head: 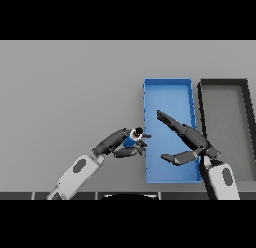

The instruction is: Pick up the blue pipe and place it into the blue bin.

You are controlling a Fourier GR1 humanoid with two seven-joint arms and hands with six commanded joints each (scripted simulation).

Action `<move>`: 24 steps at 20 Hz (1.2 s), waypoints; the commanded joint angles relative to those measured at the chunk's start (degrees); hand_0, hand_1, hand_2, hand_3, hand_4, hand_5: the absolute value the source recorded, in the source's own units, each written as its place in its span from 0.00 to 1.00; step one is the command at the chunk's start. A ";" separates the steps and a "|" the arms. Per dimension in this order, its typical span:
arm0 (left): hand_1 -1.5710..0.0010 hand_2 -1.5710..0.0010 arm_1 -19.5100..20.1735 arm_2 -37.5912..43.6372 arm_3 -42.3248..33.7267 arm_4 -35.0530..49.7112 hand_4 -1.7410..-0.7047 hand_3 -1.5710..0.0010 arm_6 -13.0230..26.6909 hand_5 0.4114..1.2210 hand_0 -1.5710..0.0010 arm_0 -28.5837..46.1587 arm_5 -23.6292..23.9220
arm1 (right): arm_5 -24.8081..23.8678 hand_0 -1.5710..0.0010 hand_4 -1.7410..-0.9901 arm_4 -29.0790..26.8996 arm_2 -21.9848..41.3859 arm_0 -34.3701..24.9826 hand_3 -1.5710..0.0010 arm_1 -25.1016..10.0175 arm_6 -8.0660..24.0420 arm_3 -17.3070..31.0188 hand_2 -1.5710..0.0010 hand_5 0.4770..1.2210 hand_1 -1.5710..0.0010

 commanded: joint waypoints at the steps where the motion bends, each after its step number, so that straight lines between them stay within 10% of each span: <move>1: 0.00 0.00 -0.11 0.15 0.39 -0.33 0.01 0.09 0.60 1.00 0.00 -0.59 0.25 | 0.69 1.00 0.59 -0.62 0.26 -1.37 1.00 -0.85 1.02 -0.16 1.00 0.06 1.00; 20: 0.00 0.00 -0.92 0.98 1.87 3.18 0.02 0.06 -0.32 1.00 0.00 -1.65 -3.71 | 5.38 0.99 0.67 0.36 11.14 -23.88 0.99 8.16 11.24 9.85 0.96 0.05 0.98; 22: 0.11 0.13 0.17 0.80 1.76 1.59 0.11 0.27 -3.20 1.00 0.05 -1.59 -4.34 | 6.72 0.91 0.58 0.11 11.46 -24.81 0.93 8.39 11.28 11.10 0.88 0.06 0.89; 24: 0.43 0.44 1.65 -0.64 0.87 -3.65 0.15 0.53 2.01 1.00 0.37 -3.24 -2.13 | 7.45 0.70 0.47 0.29 11.68 -26.54 0.76 9.20 11.37 12.42 0.68 0.08 0.68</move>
